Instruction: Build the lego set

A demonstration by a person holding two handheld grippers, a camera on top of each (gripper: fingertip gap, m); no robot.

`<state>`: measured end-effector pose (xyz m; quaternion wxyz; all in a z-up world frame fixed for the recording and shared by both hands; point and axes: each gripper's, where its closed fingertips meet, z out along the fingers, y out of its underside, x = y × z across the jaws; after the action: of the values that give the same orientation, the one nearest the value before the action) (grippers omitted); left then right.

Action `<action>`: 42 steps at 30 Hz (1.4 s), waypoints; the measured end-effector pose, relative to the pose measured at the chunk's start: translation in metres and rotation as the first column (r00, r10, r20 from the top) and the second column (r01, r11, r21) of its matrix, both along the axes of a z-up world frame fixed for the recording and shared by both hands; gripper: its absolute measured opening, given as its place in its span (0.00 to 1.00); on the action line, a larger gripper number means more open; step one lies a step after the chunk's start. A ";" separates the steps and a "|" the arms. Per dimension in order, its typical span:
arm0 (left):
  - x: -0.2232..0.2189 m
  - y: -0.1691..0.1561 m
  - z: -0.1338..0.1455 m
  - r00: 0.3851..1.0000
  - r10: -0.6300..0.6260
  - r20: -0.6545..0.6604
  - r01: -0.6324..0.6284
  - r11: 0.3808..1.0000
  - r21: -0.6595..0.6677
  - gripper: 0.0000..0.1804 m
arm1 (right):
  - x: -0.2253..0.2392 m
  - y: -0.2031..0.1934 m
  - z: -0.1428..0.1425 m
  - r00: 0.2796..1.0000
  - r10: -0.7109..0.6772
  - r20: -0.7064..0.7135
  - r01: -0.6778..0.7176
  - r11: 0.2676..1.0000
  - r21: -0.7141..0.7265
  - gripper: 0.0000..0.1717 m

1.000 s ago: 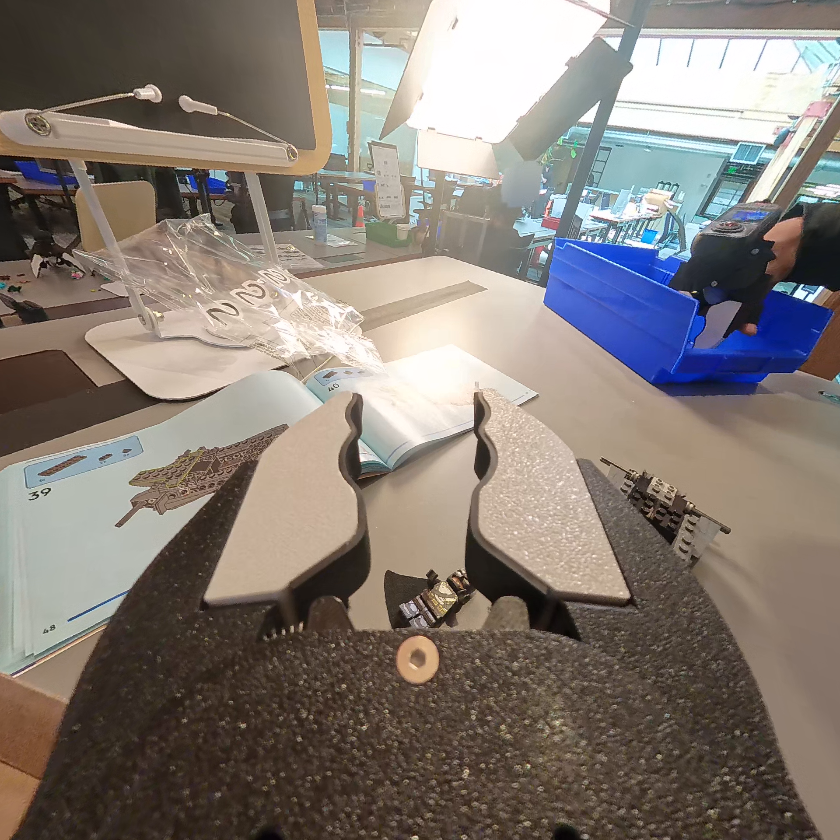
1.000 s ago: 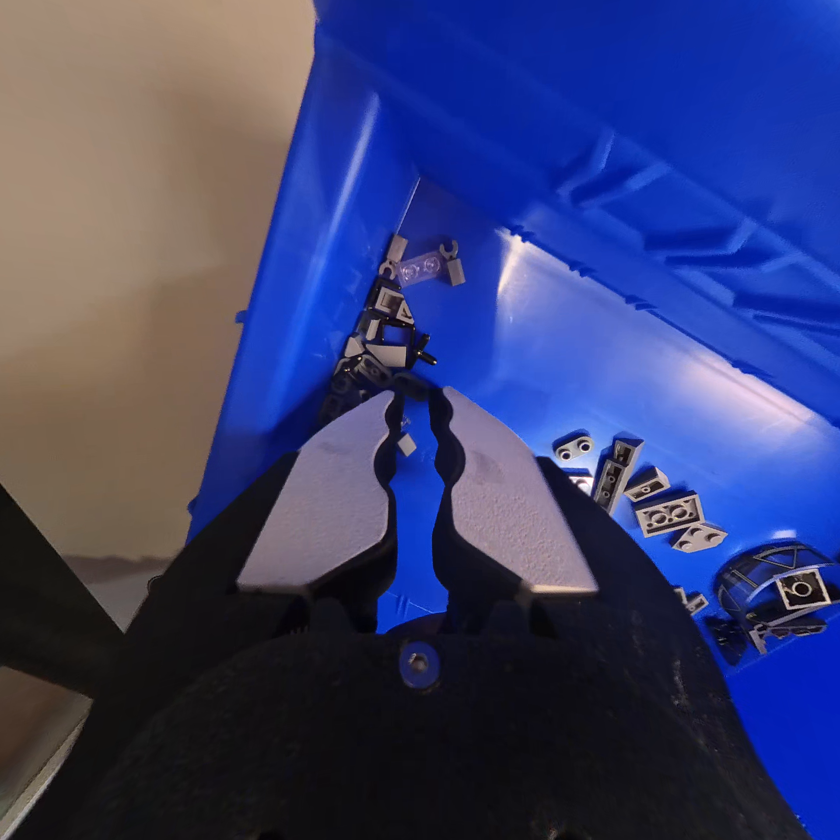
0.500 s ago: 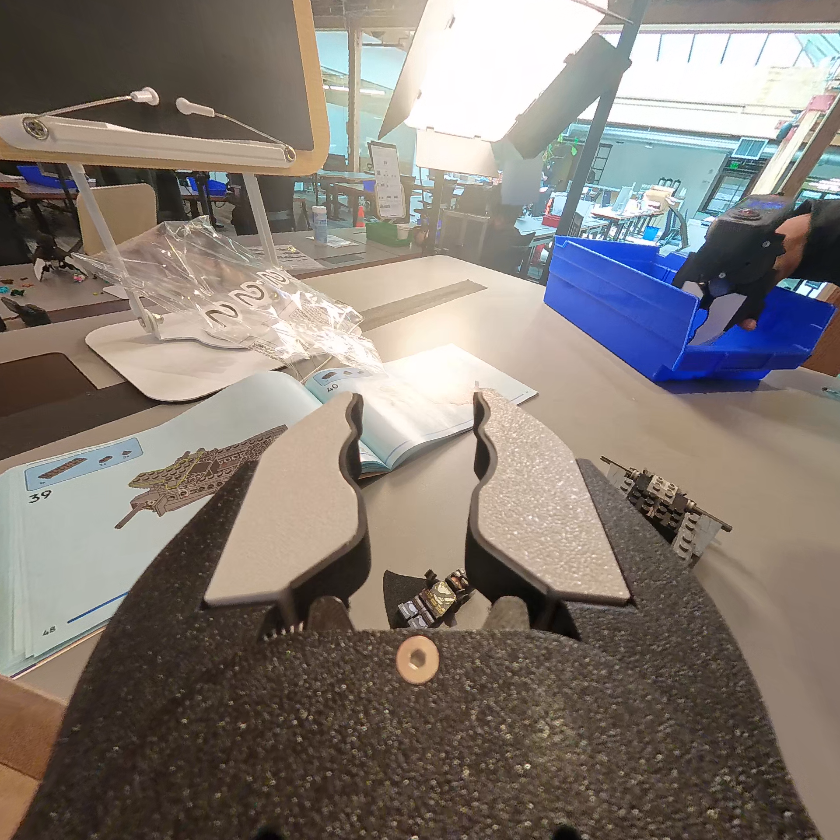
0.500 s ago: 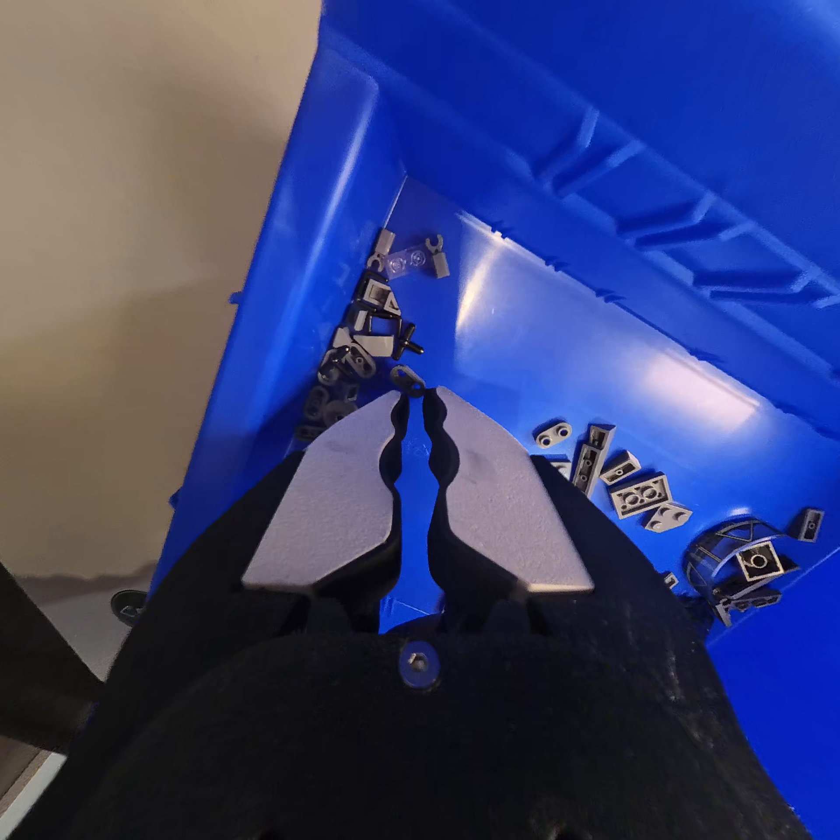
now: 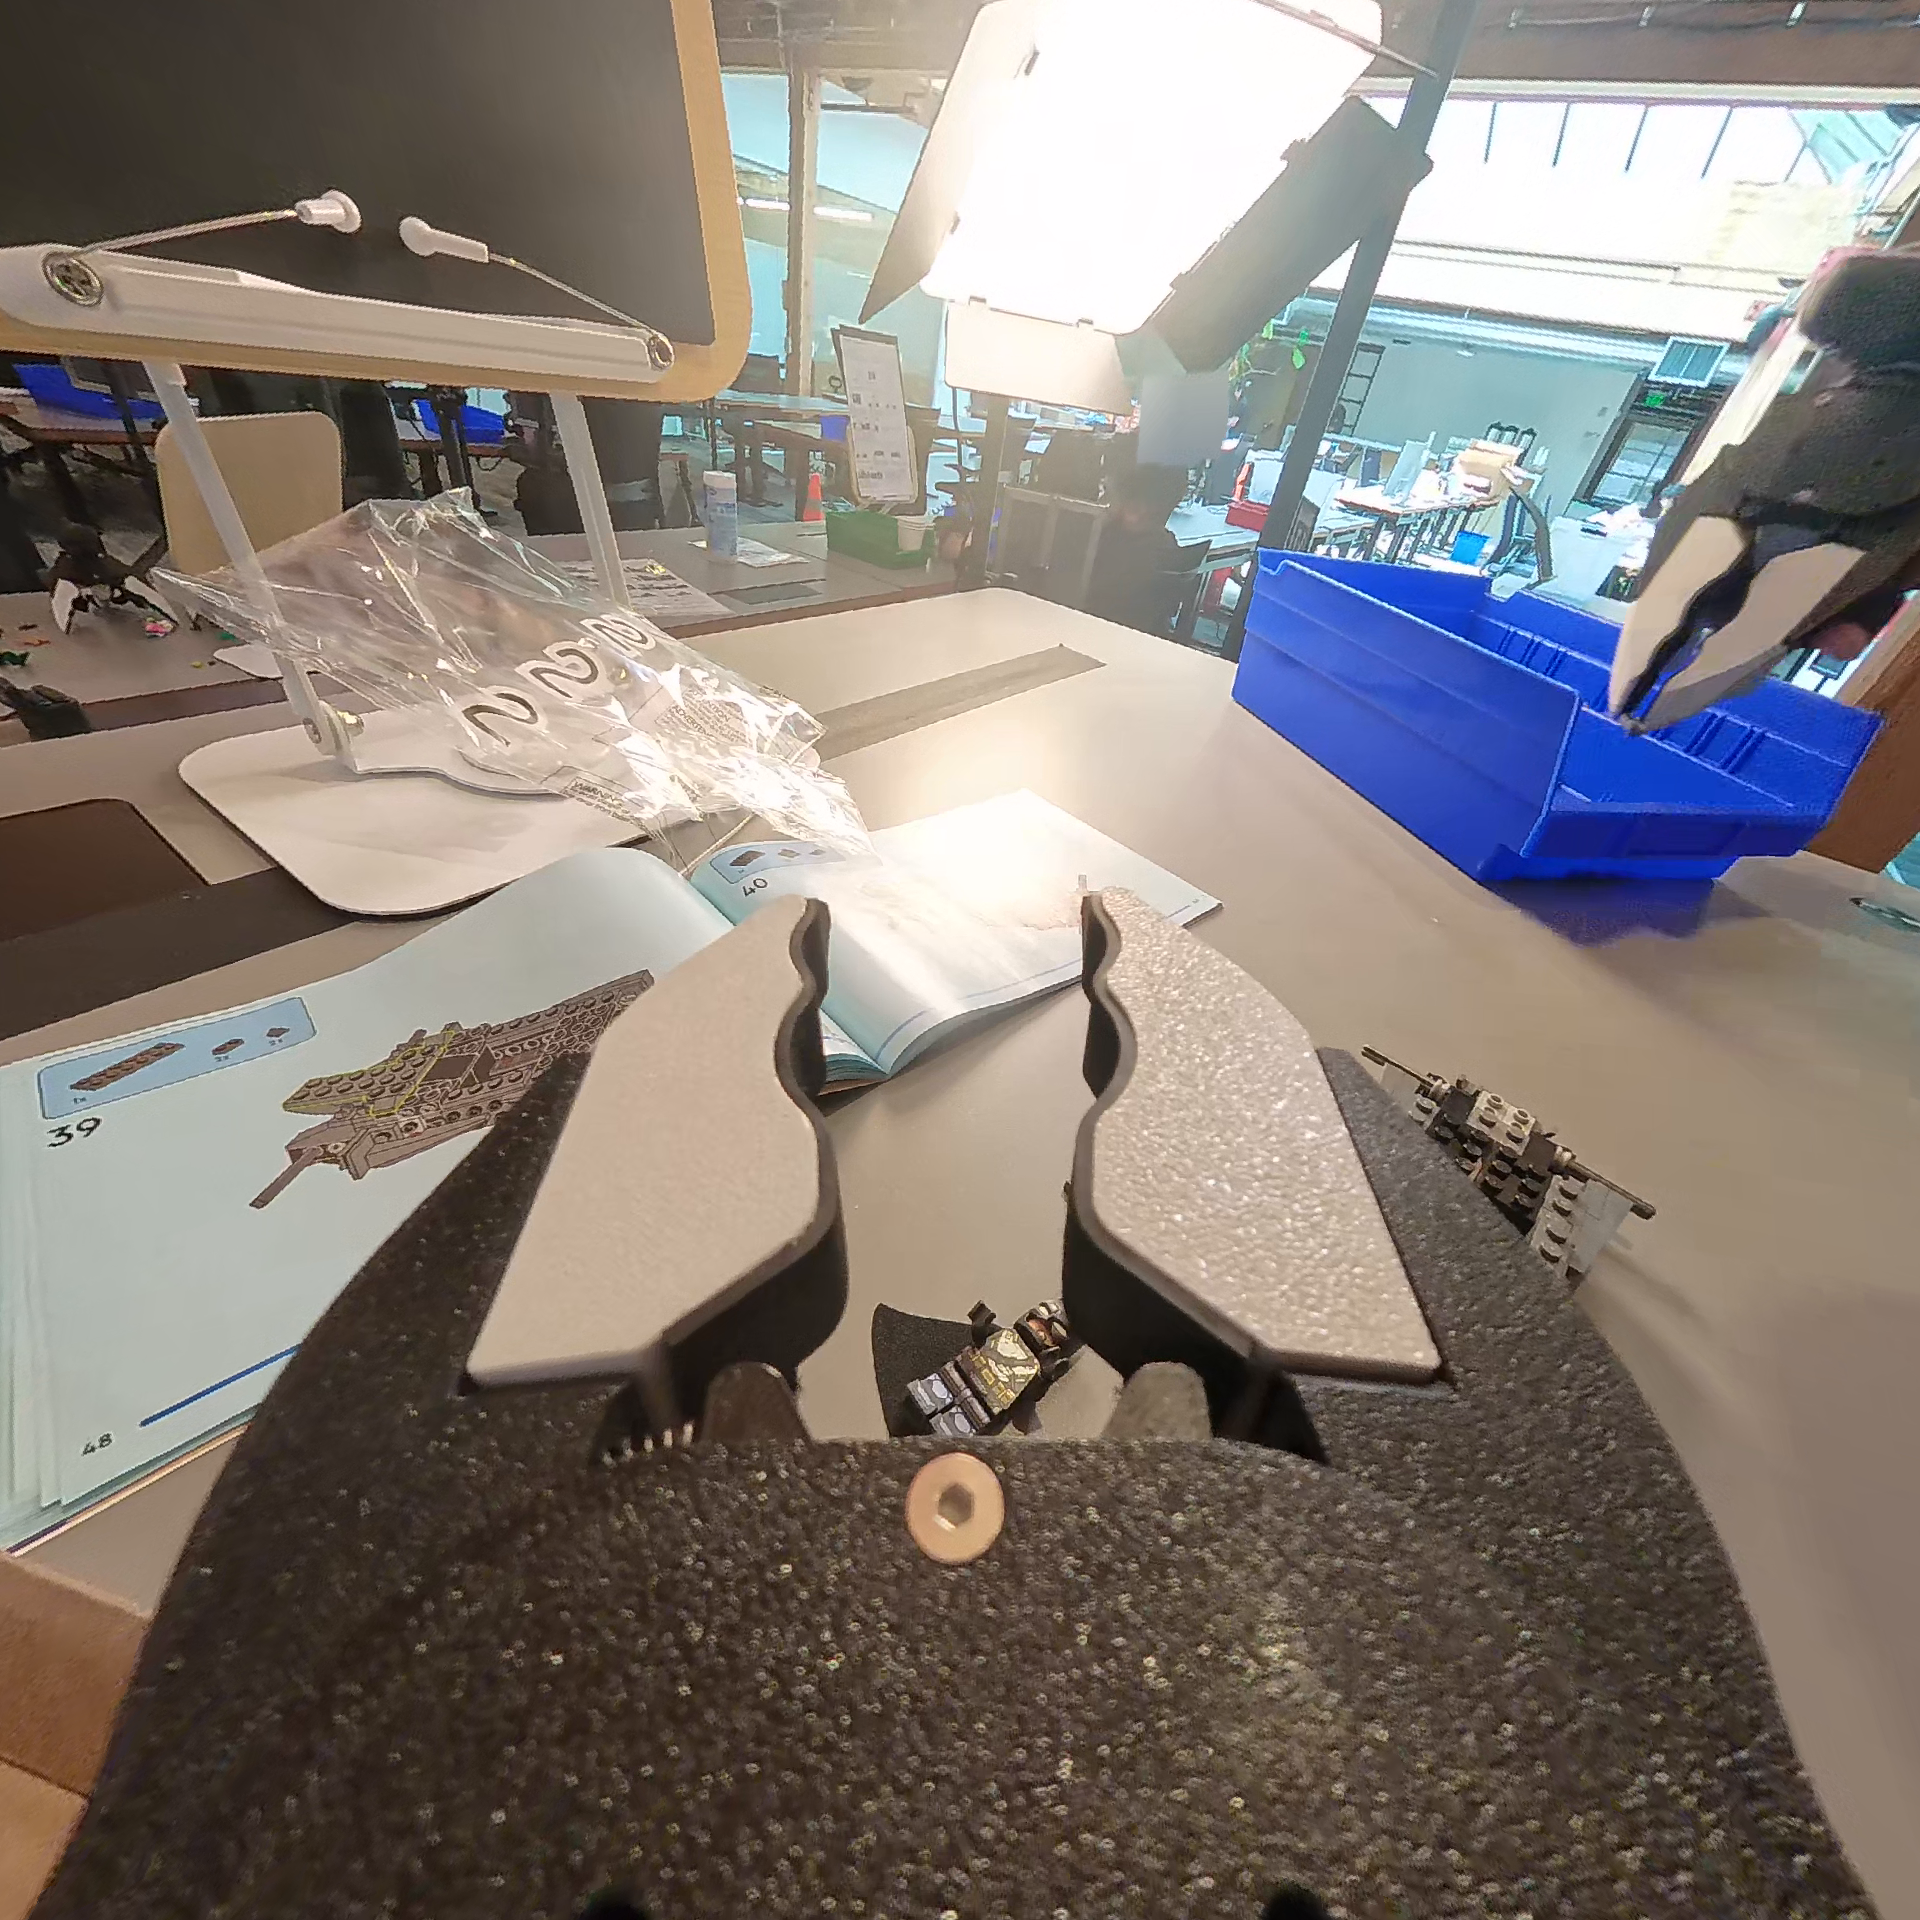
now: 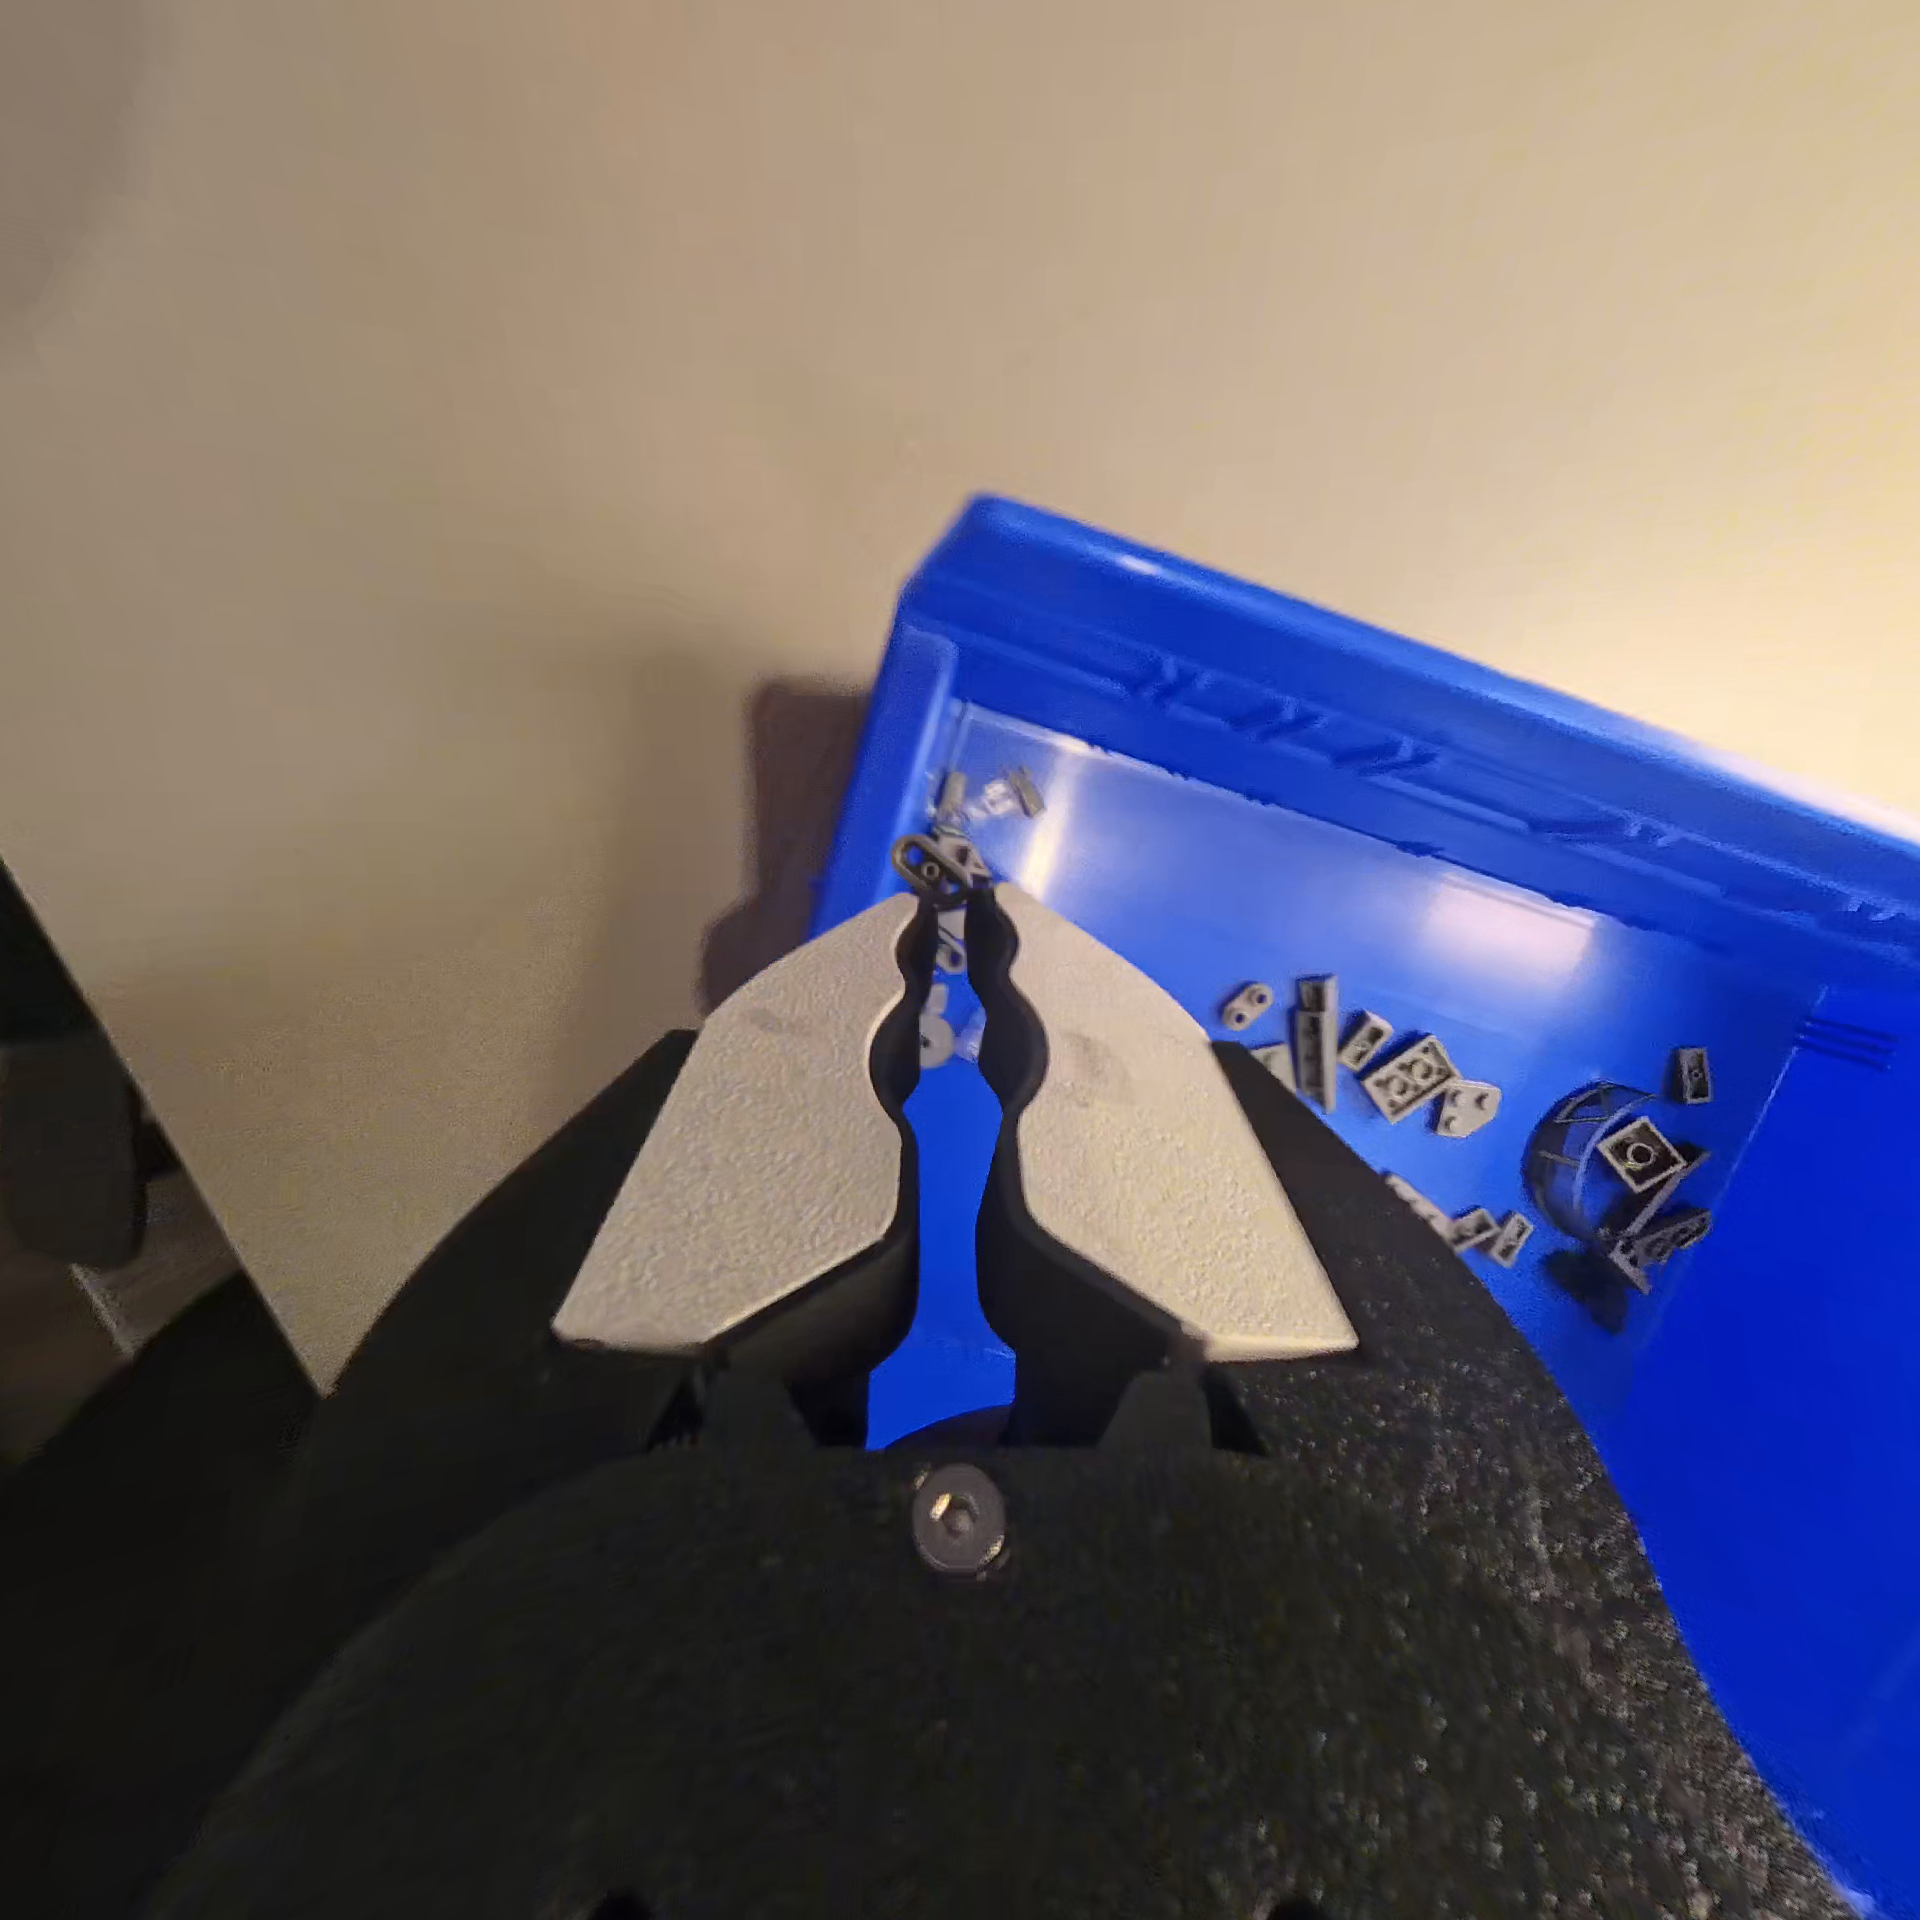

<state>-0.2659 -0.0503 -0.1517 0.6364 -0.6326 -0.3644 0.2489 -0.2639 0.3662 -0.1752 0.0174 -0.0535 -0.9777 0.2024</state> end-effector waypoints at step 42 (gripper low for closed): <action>0.000 0.000 0.000 1.000 -0.002 0.002 0.002 1.000 0.009 0.26 | -0.082 0.051 -0.079 0.807 -0.591 0.014 0.581 0.797 0.162 0.13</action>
<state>-0.2658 -0.0504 -0.1514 0.6391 -0.6304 -0.3655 0.2459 -0.3458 0.4171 -0.2546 0.0521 -0.3582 -0.9255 0.1113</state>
